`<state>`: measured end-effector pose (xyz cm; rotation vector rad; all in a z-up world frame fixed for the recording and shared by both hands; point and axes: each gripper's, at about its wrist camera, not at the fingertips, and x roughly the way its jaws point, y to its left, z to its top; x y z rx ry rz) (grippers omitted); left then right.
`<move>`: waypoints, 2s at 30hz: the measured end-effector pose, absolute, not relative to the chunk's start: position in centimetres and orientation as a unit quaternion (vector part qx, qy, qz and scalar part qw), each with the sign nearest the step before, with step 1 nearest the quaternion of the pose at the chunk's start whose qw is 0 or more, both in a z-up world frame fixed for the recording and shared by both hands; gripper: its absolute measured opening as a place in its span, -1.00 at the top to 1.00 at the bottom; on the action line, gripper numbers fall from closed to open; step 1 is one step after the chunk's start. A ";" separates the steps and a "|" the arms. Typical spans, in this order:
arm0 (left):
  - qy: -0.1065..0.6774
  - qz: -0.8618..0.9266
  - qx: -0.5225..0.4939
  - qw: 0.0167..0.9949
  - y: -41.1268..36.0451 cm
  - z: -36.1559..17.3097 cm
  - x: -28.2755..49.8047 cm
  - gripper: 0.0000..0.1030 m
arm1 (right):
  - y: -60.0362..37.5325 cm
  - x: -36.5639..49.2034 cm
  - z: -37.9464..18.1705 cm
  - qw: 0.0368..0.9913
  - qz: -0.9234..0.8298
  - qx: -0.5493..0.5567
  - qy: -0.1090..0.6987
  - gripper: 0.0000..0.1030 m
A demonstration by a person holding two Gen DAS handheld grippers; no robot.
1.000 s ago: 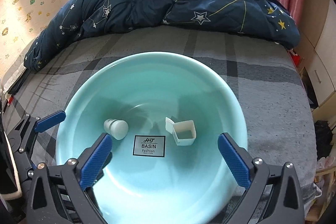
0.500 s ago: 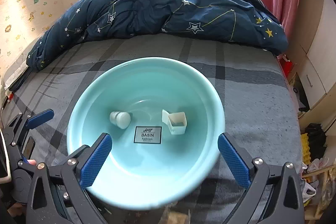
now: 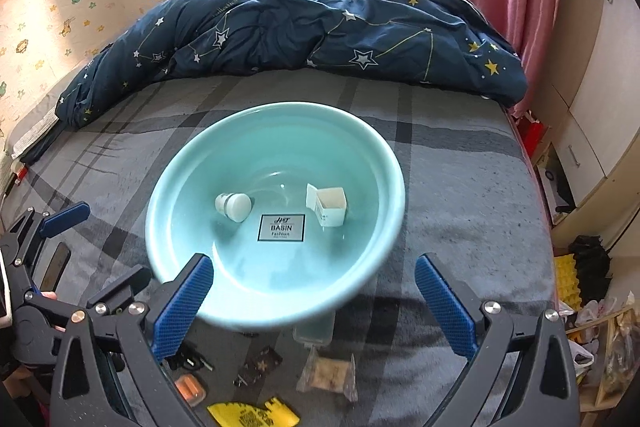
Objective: Organize objects
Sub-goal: 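Withdraw both grippers from the basin back toward the remaining items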
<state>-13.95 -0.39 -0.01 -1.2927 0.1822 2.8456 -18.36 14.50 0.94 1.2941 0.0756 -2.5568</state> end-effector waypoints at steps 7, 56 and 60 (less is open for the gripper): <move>0.065 0.913 -0.402 0.001 -0.1 0.1 -11.2 -1.00 | 15.0 -15.6 0.8 0.134 -0.887 0.441 0.032 -0.99; 0.037 0.907 -0.419 0.004 0.9 -6.5 -1.1 -1.00 | 18.3 -4.8 -7.0 0.115 -0.890 0.440 0.016 -1.00; 0.034 0.906 -0.422 0.005 0.9 -6.8 -1.2 -1.00 | 18.4 -5.1 -7.2 0.114 -0.889 0.443 0.015 -0.99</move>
